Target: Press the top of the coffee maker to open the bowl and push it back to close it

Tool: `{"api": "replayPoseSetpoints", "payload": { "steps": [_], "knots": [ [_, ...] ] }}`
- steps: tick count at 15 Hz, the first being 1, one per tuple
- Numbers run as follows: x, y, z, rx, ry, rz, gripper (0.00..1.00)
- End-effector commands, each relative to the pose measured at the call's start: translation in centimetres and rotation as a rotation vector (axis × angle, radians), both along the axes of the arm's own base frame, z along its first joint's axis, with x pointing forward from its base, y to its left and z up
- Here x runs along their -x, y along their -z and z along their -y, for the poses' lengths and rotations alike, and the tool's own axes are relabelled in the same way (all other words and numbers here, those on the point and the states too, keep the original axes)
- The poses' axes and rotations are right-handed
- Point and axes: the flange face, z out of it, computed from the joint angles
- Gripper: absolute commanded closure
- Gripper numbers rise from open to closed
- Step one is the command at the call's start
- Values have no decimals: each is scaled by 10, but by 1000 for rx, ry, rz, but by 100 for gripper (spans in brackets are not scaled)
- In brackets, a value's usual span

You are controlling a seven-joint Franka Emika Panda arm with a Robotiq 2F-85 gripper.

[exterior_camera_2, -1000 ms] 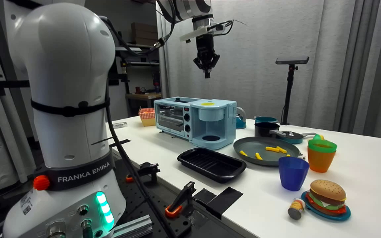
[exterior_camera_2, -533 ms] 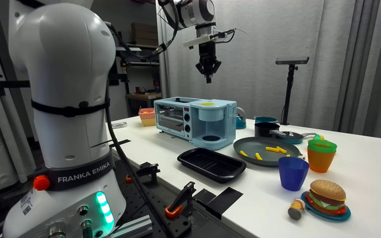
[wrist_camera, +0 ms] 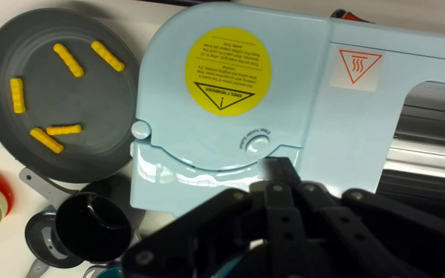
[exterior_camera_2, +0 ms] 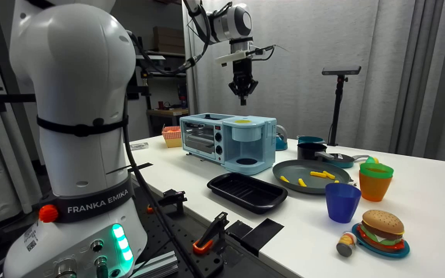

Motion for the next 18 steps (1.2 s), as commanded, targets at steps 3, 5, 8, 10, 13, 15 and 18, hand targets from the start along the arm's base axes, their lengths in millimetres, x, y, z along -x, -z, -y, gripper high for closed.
{"api": "replayPoseSetpoints", "payload": {
  "steps": [3,5,8,10,13,15,18],
  "knots": [
    [-11,9,-1,-8,24,6,100],
    [-13,12,0,-7,27,1,100],
    [-14,13,3,-4,31,-2,100],
    [-14,13,4,-3,36,-2,100],
    [-15,18,5,-2,35,-15,100],
    [-18,28,5,0,32,-25,100],
    [-34,75,12,2,23,-57,100]
  ]
}}
